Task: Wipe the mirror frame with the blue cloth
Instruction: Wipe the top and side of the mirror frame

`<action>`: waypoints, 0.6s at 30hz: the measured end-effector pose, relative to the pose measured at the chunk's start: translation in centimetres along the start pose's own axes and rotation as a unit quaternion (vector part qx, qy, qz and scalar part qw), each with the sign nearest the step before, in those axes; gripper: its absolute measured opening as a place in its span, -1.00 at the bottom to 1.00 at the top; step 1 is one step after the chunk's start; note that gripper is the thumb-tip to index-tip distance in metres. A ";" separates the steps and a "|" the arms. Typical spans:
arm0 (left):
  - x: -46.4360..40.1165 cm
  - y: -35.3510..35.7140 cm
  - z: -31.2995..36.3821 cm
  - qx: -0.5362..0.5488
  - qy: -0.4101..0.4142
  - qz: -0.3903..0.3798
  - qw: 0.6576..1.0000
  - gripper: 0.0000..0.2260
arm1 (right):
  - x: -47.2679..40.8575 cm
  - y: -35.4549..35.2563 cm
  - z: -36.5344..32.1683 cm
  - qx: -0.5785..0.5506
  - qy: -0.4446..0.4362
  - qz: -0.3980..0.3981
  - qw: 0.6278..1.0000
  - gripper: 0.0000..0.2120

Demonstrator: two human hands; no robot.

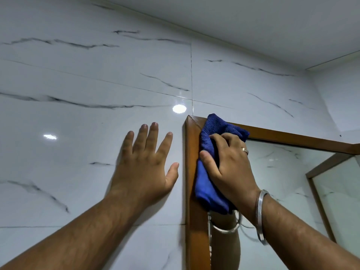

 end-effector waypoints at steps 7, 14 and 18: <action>0.2 -0.3 0.1 -0.003 0.007 -0.010 1.000 -0.30 | 2.6 -0.7 -1.1 -0.013 -0.011 -0.050 0.999 -0.76; 0.4 -0.5 0.2 0.000 0.008 -0.022 1.000 -0.30 | 17.7 -0.7 -1.1 0.007 -0.063 -0.172 0.983 -0.40; 0.4 -0.8 0.2 -0.006 -0.002 -0.017 1.000 -0.30 | 11.6 0.7 -1.2 -0.030 -0.037 -0.157 0.986 -0.25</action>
Point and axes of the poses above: each hand's wrist, its own x-axis away from the middle knuckle, its own y-axis out of the palm, z = x × y, the point moved 6 cm from there along -x, towards the middle knuckle, and after that the axes turned 8 degrees about -x, right-handed, at the moved point
